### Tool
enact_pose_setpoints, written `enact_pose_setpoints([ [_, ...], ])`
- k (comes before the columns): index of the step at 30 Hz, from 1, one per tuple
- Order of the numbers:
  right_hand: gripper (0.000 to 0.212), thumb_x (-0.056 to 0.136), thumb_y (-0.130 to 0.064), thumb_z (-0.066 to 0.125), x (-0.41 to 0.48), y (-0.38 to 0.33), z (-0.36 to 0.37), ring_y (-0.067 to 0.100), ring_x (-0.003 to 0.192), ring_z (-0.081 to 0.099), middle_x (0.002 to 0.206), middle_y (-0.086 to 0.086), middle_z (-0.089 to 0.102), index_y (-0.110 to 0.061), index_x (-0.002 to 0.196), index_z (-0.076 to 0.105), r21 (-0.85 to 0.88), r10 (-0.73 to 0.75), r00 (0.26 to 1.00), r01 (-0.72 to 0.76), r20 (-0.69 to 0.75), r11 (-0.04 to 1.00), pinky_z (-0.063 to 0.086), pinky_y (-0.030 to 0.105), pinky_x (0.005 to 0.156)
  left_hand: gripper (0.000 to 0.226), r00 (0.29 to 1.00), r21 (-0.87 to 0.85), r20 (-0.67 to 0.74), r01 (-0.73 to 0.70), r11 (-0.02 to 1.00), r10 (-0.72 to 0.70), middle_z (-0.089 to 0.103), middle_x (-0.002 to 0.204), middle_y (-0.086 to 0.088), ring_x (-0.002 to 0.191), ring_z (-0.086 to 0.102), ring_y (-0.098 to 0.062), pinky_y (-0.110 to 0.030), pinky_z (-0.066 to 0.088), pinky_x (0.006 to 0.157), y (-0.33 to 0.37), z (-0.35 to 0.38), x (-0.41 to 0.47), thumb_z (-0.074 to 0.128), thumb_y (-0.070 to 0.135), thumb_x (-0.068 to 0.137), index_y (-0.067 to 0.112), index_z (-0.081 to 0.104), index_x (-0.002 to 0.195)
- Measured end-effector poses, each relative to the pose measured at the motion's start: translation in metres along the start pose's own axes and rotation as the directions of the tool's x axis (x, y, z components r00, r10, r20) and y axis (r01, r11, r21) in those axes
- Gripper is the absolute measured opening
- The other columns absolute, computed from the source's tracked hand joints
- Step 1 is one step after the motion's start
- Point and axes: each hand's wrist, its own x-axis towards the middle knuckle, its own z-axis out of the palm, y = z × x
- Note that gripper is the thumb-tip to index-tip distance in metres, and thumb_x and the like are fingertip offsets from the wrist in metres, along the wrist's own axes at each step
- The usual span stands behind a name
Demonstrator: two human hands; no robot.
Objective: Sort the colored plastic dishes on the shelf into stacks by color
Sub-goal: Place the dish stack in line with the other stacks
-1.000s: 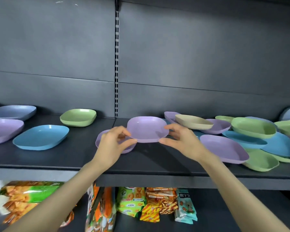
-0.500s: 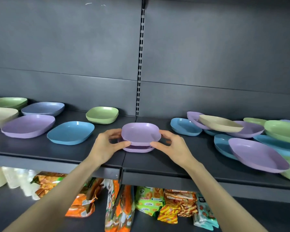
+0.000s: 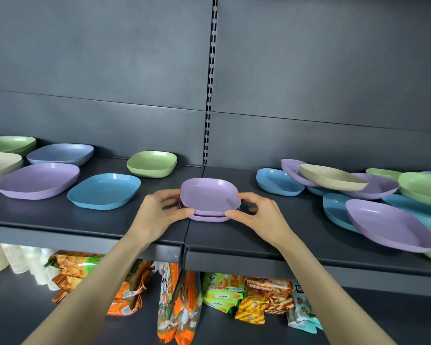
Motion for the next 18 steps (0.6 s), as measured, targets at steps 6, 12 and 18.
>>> enact_pose_setpoints([
  [6,0.061,0.073,-0.046,0.075,-0.0025,-0.0009,-0.0014,0.010,0.112,0.054,0.127,-0.006,0.059,-0.020,0.126,0.059,-0.007,-0.005,1.000,0.005,-0.019,1.000,0.046,0.026,0.096,0.048,0.999,-0.038,0.016,0.039,0.999,-0.038,0.066,0.113,-0.003,0.100,0.064,-0.009,-0.027,0.050,0.092,0.0014,-0.0005,-0.0008,0.081,0.007,0.067,0.012,0.064,0.112],
  [12,0.058,0.073,-0.042,0.076,-0.0006,-0.0006,-0.0007,0.012,0.115,0.052,0.135,-0.007,0.050,-0.019,0.124,0.060,-0.025,-0.002,1.000,0.002,0.017,1.000,0.041,0.016,0.090,0.063,0.991,-0.024,0.098,0.089,0.996,-0.087,0.062,0.098,0.015,0.093,0.062,-0.004,-0.026,0.048,0.092,0.0072,0.0001,-0.0019,0.079,0.001,0.069,0.011,0.055,0.126],
  [18,0.068,0.075,-0.042,0.075,-0.0032,-0.0014,-0.0011,0.013,0.119,0.052,0.136,-0.004,0.054,-0.021,0.135,0.051,-0.025,0.037,0.998,-0.036,0.054,0.999,0.041,0.022,0.093,0.067,0.987,0.044,0.142,0.069,0.997,-0.075,0.063,0.107,0.008,0.088,0.060,0.002,-0.012,0.048,0.082,0.0054,0.0027,-0.0017,0.077,-0.005,0.070,0.008,0.051,0.131],
])
